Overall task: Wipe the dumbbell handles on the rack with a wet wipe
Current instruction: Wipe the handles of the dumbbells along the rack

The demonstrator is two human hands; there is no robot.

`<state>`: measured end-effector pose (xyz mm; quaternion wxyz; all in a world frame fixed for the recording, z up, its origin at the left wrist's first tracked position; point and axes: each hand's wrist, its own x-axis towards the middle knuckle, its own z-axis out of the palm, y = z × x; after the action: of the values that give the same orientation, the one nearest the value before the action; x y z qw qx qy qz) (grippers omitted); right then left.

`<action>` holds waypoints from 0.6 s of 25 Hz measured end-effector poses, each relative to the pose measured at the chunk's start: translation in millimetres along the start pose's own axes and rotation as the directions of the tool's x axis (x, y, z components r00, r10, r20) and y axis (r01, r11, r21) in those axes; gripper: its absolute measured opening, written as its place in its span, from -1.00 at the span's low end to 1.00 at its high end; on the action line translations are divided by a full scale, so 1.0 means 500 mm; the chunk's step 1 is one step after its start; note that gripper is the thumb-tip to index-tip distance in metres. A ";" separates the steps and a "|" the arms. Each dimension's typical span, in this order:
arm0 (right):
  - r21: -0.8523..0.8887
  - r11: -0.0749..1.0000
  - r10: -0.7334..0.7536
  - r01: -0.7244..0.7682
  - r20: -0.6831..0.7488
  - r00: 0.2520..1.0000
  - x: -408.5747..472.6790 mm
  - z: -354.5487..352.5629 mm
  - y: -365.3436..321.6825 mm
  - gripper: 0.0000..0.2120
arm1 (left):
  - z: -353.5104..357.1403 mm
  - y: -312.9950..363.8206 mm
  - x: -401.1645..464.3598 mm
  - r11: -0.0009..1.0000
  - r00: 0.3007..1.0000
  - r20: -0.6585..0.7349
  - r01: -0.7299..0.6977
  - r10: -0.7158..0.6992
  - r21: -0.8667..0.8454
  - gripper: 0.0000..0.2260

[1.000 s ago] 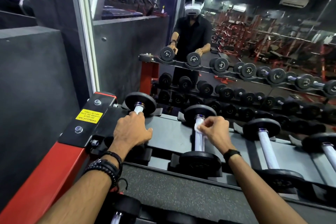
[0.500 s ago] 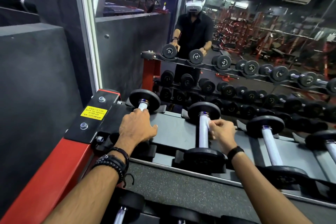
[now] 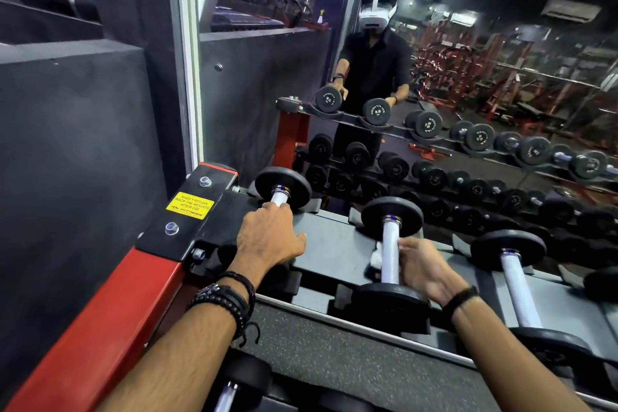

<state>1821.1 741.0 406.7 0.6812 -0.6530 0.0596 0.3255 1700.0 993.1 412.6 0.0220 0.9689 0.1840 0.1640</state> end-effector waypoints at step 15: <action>-0.504 0.862 -0.024 0.063 0.083 0.996 0.009 0.009 0.017 -0.72 | -0.002 -0.015 0.003 1.000 1.000 -0.003 0.005 -0.005 -0.022 -0.48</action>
<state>1818.8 746.4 397.9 0.4952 -0.7974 -0.0680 0.3381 1698.5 1000.3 413.0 0.0329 0.9678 0.1846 0.1677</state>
